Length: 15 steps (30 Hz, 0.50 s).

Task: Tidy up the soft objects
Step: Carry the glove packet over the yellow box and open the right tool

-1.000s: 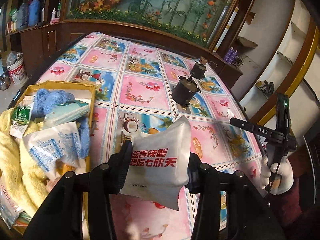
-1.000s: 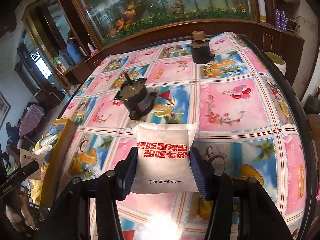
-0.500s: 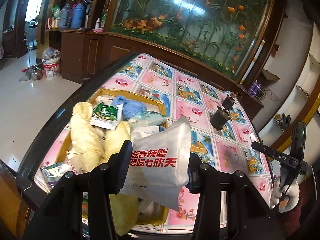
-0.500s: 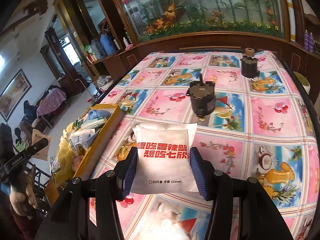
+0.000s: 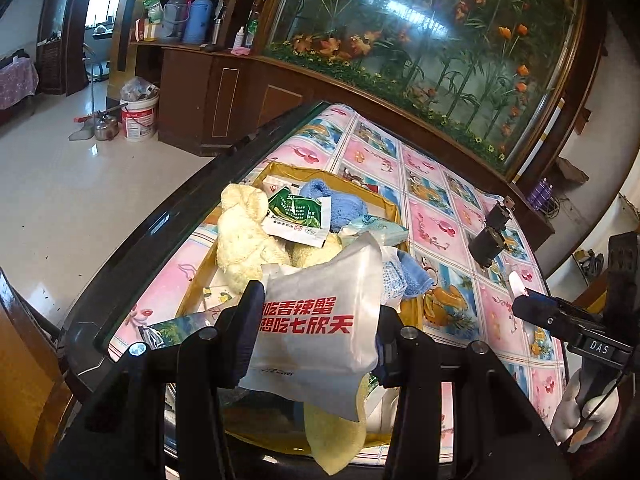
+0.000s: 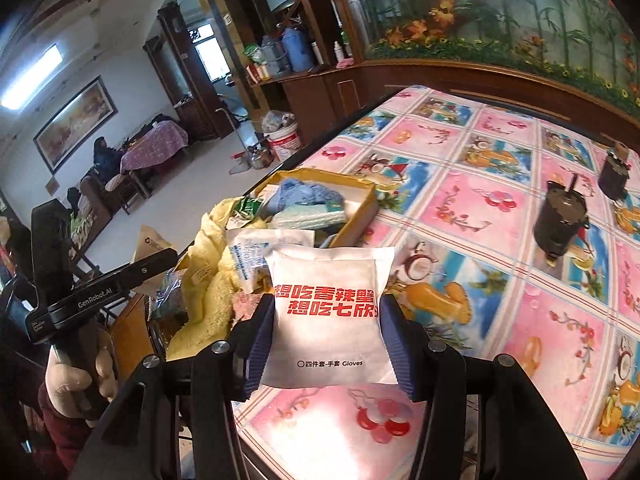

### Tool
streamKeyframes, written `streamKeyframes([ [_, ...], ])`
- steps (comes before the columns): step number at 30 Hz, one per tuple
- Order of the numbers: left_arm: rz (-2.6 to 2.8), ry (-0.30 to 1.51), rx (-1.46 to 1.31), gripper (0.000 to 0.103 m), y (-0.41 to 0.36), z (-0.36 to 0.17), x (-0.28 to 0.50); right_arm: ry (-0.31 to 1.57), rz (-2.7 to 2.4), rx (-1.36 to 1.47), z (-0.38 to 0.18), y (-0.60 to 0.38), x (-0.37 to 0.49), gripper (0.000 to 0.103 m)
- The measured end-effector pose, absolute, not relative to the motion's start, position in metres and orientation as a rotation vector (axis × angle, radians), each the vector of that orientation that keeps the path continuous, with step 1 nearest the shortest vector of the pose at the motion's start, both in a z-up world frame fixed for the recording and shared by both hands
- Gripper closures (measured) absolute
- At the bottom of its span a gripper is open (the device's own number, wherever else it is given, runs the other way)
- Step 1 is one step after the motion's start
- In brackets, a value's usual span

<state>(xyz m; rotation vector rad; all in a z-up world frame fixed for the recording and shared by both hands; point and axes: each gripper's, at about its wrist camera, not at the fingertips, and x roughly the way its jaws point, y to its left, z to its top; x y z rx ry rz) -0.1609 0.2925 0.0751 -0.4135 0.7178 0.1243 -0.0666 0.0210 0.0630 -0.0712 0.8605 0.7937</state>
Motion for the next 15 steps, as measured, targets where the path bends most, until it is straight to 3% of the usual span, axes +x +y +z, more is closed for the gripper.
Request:
streamKeyframes([
  [13,0.155,0.779,-0.245,0.058,0.284,0.046,-0.162,0.958,0.943,-0.220,0.031,0.133,-0.082,0.050],
  [15,0.154,0.778,-0.228,0.053,0.282,0.042,-0.161,0.969,0.937,-0.219,0.029,0.140,-0.079,0.050],
])
